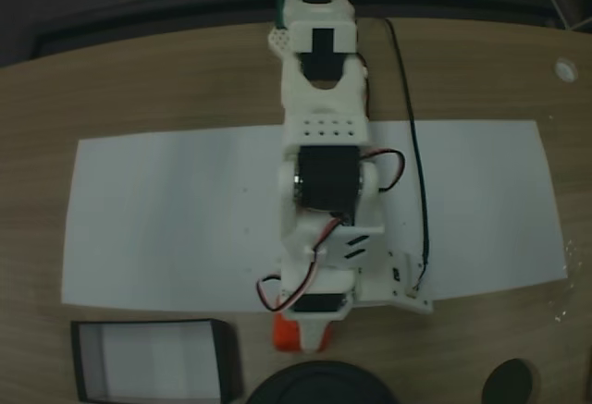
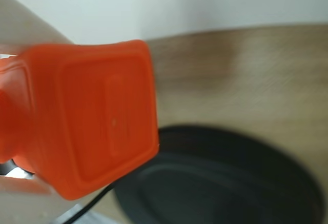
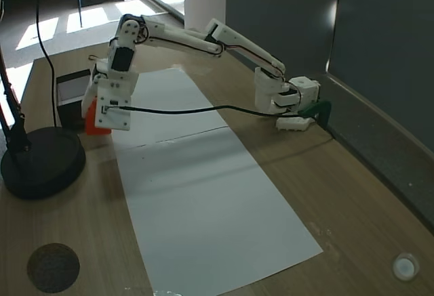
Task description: Grab a orange square and put it in the box.
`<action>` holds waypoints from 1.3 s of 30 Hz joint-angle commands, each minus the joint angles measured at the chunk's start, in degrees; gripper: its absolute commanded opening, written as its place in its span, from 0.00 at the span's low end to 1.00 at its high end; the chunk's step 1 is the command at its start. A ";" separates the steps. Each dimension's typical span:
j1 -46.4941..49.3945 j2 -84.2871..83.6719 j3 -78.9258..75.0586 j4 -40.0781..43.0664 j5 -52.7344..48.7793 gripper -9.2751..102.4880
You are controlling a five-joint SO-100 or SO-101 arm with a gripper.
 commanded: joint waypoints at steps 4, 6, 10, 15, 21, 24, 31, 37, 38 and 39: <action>14.24 11.87 -18.90 -4.13 -5.10 0.16; 16.96 11.87 -18.90 -6.86 -4.92 0.16; 18.11 9.93 -18.81 -9.32 -5.01 0.16; 16.79 5.62 -18.90 -9.40 -4.75 0.16; 17.31 -1.49 -18.90 -13.18 -4.75 0.16; 17.67 -4.39 -19.60 -14.24 -4.75 0.16; 17.40 -8.79 -18.90 -16.00 -4.66 0.18; 17.49 -10.55 -19.60 -16.26 -1.76 0.35; 17.58 -10.55 -19.60 -16.17 -1.32 0.37; 17.58 -10.55 -19.60 -16.08 -1.05 0.37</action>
